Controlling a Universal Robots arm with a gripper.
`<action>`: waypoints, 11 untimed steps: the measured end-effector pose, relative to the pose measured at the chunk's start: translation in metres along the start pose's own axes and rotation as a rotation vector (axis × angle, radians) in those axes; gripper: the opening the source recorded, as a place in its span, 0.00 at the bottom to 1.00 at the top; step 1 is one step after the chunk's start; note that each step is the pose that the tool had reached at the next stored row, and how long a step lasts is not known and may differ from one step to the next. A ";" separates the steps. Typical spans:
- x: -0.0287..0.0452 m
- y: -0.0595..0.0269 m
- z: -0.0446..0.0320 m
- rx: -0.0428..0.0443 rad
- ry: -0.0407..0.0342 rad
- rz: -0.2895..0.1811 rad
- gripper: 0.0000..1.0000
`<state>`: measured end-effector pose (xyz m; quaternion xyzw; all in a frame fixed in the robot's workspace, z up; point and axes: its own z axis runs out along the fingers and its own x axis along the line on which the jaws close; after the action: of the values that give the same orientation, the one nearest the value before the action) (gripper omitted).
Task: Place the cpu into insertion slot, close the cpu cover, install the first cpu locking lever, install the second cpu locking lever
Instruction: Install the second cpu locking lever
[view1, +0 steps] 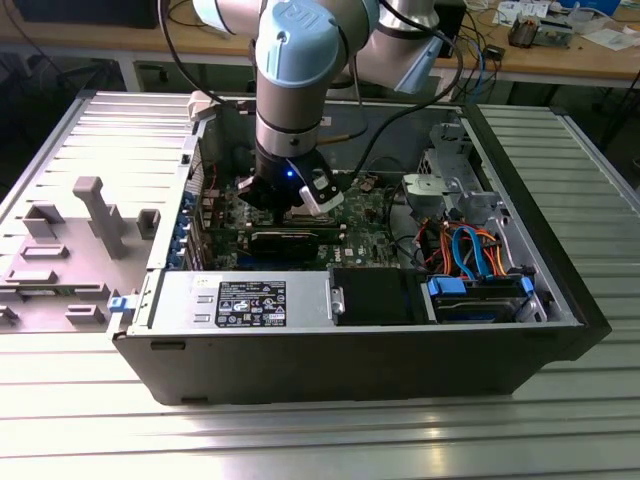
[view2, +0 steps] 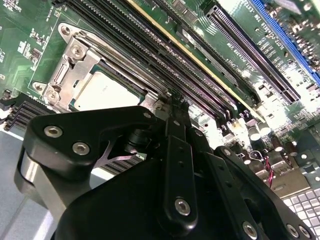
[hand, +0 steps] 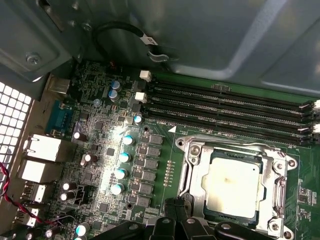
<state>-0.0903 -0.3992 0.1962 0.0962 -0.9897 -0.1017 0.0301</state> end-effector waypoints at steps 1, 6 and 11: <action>0.0001 -0.0001 -0.0002 0.0010 0.0001 0.000 0.11; -0.0001 0.0030 -0.0022 0.0587 0.0135 0.005 0.11; 0.0000 0.0122 -0.0306 0.0606 0.0089 0.004 0.11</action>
<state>-0.0902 -0.3935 0.2286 0.0954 -0.9924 -0.0712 0.0318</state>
